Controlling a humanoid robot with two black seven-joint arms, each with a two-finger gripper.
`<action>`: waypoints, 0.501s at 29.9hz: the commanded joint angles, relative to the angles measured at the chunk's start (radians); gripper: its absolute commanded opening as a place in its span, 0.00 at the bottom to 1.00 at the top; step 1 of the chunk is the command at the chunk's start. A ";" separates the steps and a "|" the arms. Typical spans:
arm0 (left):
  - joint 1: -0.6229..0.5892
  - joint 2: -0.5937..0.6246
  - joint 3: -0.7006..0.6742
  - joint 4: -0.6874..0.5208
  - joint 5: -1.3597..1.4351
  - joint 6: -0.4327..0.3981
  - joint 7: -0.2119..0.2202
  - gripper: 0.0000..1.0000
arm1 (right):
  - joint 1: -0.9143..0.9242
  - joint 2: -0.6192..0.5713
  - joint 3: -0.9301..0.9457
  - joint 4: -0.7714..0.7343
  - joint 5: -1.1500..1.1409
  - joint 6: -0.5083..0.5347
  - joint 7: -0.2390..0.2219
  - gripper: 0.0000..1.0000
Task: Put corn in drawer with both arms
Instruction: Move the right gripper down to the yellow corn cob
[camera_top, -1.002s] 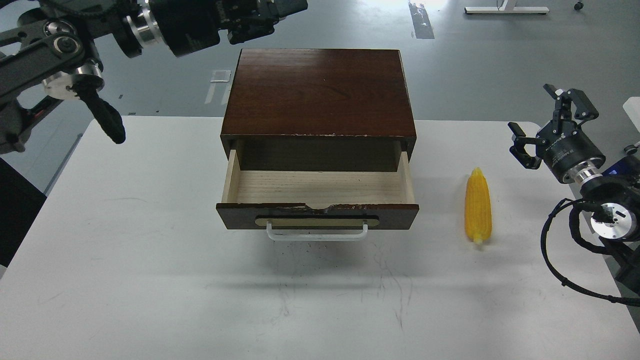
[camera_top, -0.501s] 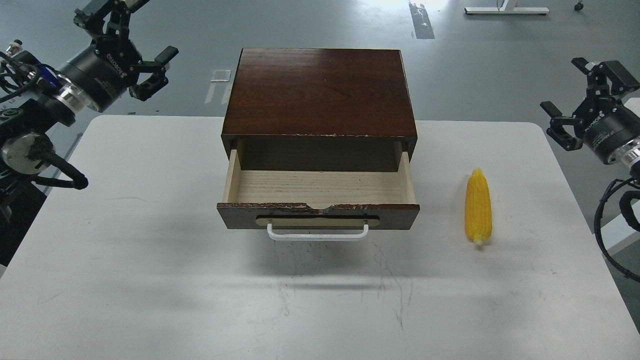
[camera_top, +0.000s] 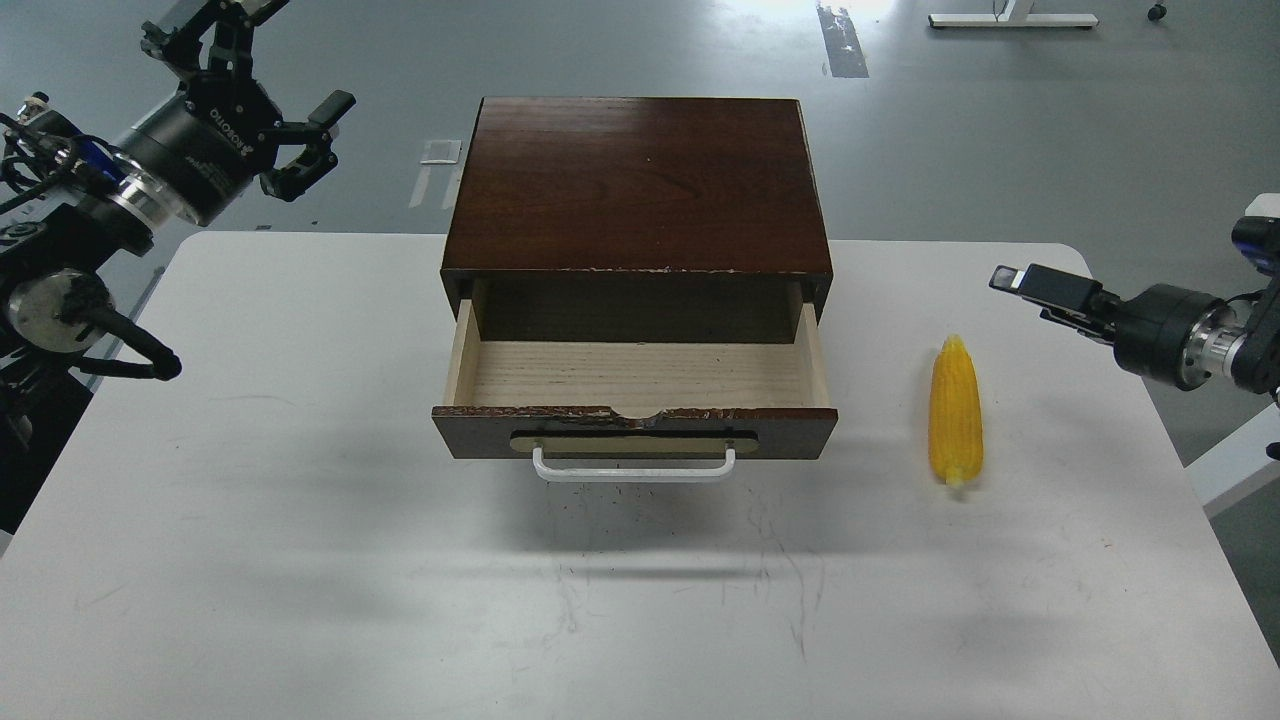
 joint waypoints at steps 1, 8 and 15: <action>0.000 0.004 0.000 -0.001 0.000 0.000 0.000 0.99 | 0.052 0.006 -0.139 -0.011 -0.089 -0.036 0.000 1.00; 0.002 0.009 0.000 -0.022 0.000 0.000 0.000 0.99 | 0.150 0.053 -0.332 -0.054 -0.095 -0.038 -0.001 1.00; 0.011 0.010 -0.003 -0.025 0.000 0.000 0.000 0.99 | 0.139 0.089 -0.398 -0.070 -0.095 -0.038 -0.001 1.00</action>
